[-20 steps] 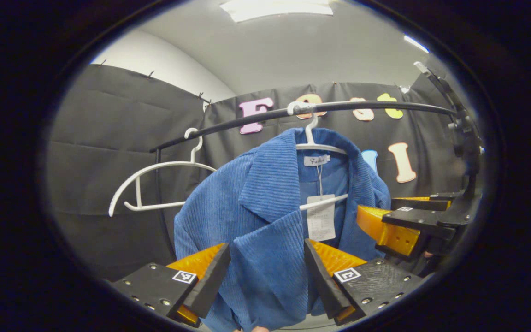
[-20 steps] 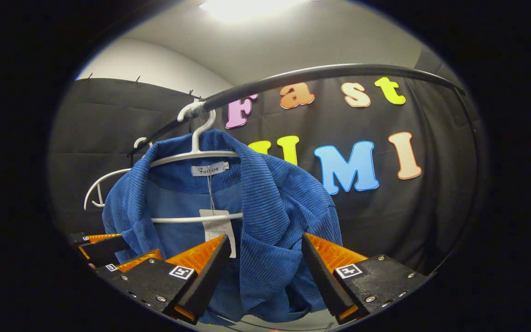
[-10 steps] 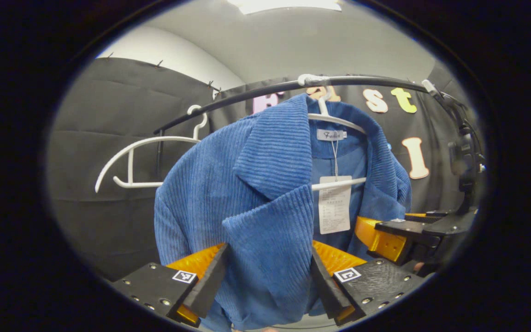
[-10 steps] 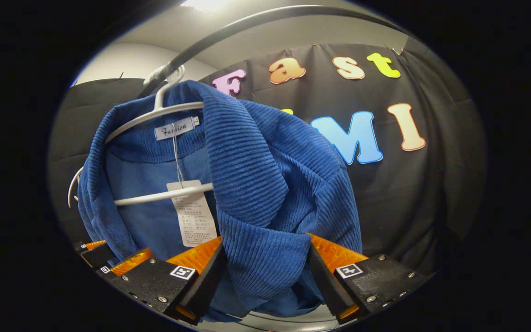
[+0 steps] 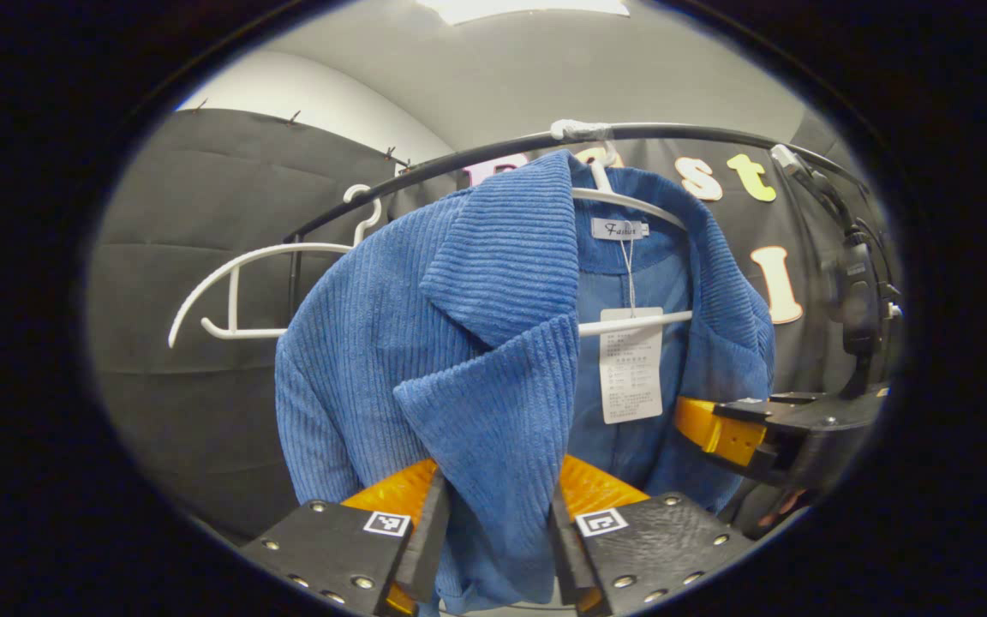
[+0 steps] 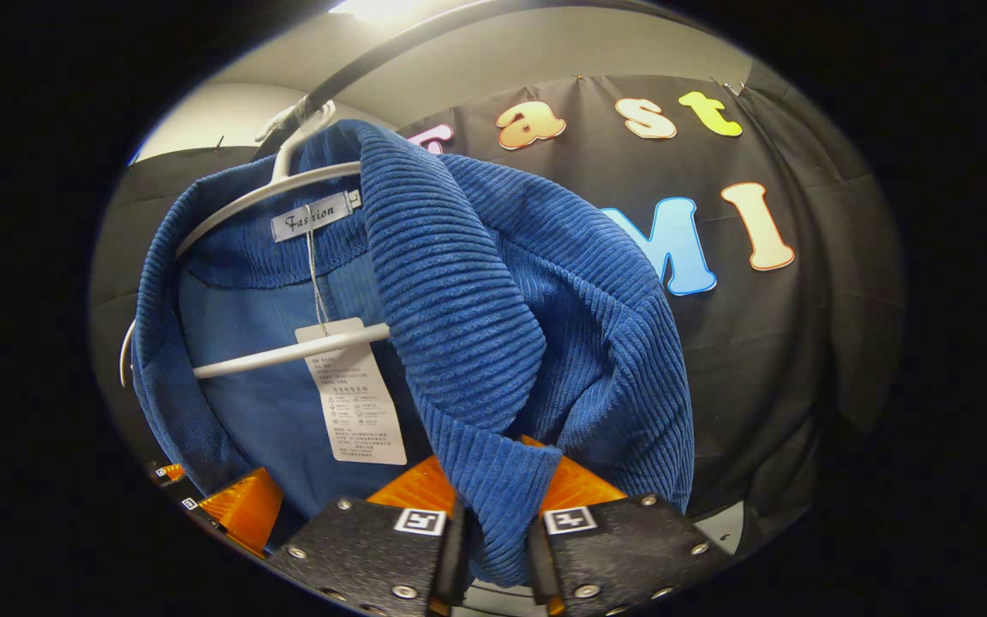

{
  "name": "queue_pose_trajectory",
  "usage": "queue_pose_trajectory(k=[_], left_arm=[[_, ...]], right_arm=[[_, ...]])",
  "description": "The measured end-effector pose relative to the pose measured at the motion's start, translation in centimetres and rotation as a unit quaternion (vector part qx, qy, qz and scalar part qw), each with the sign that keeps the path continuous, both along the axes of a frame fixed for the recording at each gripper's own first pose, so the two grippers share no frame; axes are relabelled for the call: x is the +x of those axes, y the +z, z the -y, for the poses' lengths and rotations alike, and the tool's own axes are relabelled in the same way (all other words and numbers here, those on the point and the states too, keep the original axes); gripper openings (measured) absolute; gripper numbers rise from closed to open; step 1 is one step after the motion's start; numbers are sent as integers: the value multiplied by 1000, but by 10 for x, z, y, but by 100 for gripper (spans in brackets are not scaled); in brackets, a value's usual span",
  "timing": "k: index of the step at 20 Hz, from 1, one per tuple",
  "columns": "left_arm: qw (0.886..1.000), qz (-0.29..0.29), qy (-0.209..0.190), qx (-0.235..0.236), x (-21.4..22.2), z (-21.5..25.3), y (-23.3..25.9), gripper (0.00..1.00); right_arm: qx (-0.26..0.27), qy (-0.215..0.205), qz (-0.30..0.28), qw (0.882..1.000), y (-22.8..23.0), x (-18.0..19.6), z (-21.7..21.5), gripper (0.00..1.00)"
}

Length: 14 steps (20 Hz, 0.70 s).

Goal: Grasp the clothes on the hanger with both hands and then place them into the laundry hamper below.

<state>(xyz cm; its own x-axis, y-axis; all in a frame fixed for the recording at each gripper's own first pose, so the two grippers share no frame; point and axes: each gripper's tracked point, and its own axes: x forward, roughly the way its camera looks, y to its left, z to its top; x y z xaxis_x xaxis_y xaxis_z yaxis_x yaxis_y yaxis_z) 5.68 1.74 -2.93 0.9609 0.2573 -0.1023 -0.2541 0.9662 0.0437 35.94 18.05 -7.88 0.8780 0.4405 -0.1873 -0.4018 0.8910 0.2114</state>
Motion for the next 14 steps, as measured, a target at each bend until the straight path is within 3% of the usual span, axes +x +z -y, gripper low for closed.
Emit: queue_pose_trajectory(k=[1, 2, 3, 6, 7, 14], left_arm=[[1000, 0, -1, 2, -3, 1, 2, 54], [1000, 5, -6, 6, -5, 2, 5, 54], [1000, 11, -15, 5, -2, 3, 6, 53], [999, 34, 6, 23, -2, -7, 19, 11], [999, 40, 5, 24, 0, -8, 19, 6], [995, 79, 4, 57, 1, -19, 46, 2]], right_arm=[[3, -7, 10, 1000, 5, 1, 5, 22], [0, -5, 18, 1000, 8, -4, 8, 7], [-11, -2, 25, 1000, 9, -7, 9, 6], [-36, -2, 67, 997, 25, -18, 19, 5], [-38, -9, 85, 996, 33, -21, 24, 5], [-42, -66, 191, 978, 102, -32, 63, 5]])
